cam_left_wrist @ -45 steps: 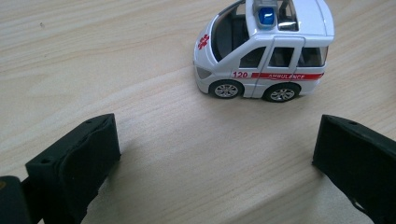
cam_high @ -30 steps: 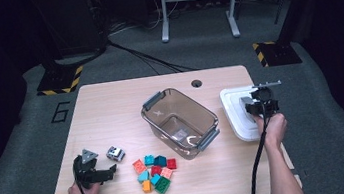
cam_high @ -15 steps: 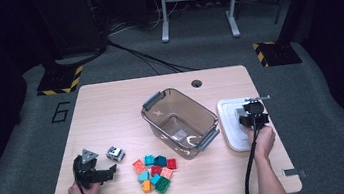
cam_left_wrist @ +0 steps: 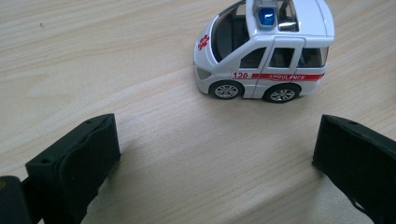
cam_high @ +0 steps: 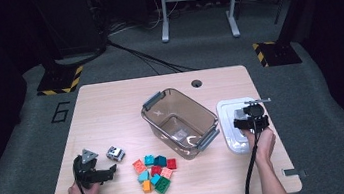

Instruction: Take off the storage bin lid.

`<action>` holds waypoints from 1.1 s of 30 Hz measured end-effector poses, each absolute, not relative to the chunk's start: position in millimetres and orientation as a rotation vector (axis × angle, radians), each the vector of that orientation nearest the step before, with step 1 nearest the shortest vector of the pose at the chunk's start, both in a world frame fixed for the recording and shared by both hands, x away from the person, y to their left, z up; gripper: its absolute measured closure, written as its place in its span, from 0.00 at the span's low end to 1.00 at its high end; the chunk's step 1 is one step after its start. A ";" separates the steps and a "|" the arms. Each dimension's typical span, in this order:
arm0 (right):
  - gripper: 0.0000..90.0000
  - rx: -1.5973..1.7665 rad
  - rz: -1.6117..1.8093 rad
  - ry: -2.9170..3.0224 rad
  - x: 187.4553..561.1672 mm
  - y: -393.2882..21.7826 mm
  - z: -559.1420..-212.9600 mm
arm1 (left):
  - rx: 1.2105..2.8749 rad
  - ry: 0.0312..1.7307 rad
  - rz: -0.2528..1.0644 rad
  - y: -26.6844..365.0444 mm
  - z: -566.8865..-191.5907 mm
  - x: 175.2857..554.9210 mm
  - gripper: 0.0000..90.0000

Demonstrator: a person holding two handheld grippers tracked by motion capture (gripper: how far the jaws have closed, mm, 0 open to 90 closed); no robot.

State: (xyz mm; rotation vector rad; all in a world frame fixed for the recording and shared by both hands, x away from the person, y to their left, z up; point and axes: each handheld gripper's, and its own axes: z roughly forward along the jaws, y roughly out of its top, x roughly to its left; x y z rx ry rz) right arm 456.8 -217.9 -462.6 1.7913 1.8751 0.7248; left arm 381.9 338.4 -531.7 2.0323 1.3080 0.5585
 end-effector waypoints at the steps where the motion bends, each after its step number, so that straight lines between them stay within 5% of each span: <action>1: 0.23 1.796 0.748 1.880 453.3 -217.4 -460.4 | 2.032 1.309 0.558 338.4 -531.6 381.8 0.00; 17: 0.02 1.620 0.917 2.012 395.9 -200.5 -461.2 | 2.026 1.314 0.556 338.0 -531.6 381.8 0.00; 33: 0.00 1.453 0.996 2.134 350.7 -141.0 -505.6 | 2.014 1.320 0.558 337.2 -531.9 381.6 0.00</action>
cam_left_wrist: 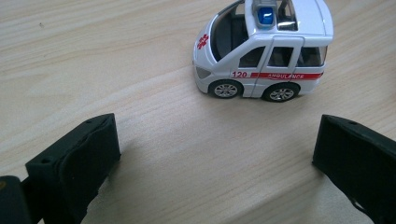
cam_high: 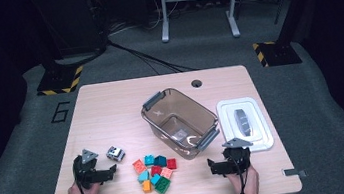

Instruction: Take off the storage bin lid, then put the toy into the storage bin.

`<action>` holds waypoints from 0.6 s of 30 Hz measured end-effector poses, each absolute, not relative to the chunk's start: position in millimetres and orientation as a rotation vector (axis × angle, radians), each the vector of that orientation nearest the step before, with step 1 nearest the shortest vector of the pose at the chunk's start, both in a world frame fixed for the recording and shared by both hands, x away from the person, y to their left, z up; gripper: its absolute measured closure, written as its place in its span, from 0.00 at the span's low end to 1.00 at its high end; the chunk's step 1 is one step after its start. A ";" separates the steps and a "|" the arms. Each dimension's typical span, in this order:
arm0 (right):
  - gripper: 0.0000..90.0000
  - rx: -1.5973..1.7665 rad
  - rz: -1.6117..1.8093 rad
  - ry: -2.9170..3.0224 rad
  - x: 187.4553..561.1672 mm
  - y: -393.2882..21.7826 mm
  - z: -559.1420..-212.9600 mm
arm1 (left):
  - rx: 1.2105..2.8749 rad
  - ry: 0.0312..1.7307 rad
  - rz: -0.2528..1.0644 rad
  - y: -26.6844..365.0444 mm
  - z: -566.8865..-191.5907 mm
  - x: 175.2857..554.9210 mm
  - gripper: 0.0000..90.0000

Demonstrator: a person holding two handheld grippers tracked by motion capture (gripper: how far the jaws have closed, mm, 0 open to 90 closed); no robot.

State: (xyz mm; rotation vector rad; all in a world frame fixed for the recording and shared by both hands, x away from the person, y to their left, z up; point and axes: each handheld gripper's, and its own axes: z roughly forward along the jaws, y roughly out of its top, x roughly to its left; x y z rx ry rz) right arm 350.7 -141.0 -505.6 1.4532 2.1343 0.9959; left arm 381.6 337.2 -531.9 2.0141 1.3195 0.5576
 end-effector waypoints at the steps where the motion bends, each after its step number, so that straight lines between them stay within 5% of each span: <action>1: 0.00 1.445 0.988 2.147 349.3 -138.3 -509.4 | 2.016 1.317 0.560 337.4 -531.8 381.8 0.00; 18: 0.00 1.342 0.931 2.197 347.6 -121.4 -530.8 | 2.068 1.284 0.526 338.0 -529.1 382.9 0.00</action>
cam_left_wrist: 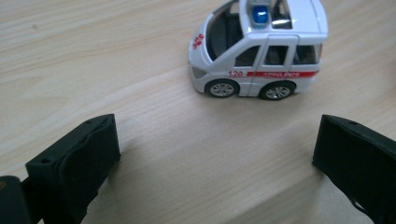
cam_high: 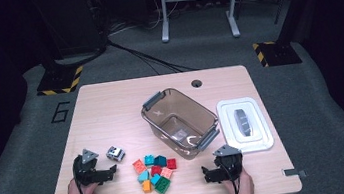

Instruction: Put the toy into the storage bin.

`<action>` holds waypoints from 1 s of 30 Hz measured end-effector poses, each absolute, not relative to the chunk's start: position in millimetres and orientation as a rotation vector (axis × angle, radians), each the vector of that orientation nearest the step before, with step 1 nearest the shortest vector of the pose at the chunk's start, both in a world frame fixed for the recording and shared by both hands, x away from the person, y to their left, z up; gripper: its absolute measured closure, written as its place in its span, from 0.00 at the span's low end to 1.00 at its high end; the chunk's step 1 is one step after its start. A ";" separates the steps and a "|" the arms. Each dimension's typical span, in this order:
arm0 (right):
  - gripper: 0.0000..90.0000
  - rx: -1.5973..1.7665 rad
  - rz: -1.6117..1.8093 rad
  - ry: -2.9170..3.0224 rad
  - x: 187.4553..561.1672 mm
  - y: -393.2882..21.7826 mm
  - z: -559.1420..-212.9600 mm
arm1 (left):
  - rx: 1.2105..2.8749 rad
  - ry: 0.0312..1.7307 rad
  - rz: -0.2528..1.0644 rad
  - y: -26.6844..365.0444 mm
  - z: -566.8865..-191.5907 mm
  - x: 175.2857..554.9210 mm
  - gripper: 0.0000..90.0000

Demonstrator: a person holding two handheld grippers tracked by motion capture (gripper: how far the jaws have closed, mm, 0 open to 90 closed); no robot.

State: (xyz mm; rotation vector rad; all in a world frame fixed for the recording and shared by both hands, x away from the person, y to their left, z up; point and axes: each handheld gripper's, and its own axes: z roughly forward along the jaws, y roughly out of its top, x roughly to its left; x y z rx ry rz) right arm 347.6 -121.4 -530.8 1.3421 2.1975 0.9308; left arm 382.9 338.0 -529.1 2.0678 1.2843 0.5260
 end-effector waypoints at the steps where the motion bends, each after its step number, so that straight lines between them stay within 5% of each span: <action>1: 0.00 1.338 0.930 2.203 347.8 -121.7 -530.7 | 2.082 1.277 0.515 338.4 -528.4 383.2 0.00; 18: 0.00 1.334 0.939 2.208 351.3 -123.8 -530.8 | 2.105 1.367 0.302 311.2 -496.8 422.5 0.01; 30: 0.00 1.327 0.928 2.208 352.4 -124.9 -530.5 | 2.147 1.422 0.248 304.8 -502.5 441.0 0.24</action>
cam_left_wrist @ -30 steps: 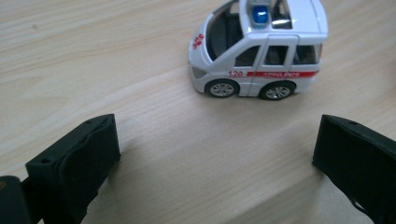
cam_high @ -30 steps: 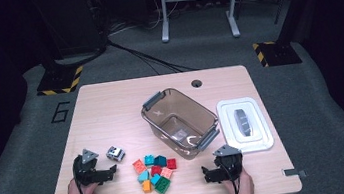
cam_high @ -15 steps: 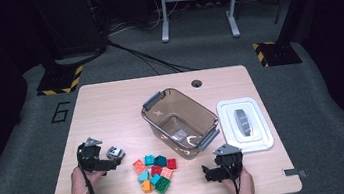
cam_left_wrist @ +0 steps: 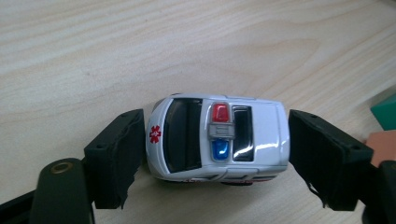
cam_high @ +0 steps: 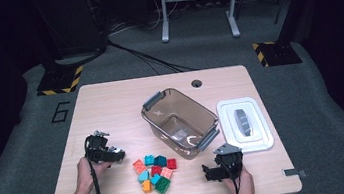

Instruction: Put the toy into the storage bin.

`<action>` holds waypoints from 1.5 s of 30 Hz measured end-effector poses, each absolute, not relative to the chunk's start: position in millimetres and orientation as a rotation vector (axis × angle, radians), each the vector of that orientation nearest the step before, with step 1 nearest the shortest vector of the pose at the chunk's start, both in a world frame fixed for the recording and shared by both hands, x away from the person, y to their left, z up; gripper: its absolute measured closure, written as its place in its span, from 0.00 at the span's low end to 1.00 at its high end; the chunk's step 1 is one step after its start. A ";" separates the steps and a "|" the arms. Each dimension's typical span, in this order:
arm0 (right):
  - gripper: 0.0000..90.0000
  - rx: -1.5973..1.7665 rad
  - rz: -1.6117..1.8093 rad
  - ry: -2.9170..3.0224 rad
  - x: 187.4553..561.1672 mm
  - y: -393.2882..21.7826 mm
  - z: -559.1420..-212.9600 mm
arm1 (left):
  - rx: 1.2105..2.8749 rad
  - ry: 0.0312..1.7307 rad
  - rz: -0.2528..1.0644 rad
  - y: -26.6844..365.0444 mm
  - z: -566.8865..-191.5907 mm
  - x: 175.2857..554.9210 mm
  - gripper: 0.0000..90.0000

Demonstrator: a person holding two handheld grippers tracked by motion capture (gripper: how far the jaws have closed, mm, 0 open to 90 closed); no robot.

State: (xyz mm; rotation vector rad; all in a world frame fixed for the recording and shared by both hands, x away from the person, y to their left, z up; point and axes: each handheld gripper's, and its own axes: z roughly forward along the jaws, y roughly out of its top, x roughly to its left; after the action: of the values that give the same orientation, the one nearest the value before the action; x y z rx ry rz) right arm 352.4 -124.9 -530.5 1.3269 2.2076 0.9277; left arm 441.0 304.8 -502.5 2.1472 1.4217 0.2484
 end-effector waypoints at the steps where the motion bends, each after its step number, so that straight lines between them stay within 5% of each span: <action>1: 0.00 1.342 0.938 2.199 352.3 -123.9 -530.6 | 2.147 1.427 0.249 304.1 -503.4 441.0 0.26; 21: 0.02 1.349 0.934 2.189 352.4 -124.9 -530.3 | 2.164 1.432 0.306 296.8 -498.0 439.9 0.28; 45: 0.01 1.361 0.931 2.172 353.1 -123.1 -530.8 | 2.158 1.367 0.342 287.1 -449.2 443.3 0.28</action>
State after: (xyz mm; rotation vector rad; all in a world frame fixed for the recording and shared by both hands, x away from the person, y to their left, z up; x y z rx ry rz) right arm 353.1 -123.1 -530.8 1.3606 2.1722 0.9305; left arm 443.3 287.1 -449.2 2.1575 1.3668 0.3420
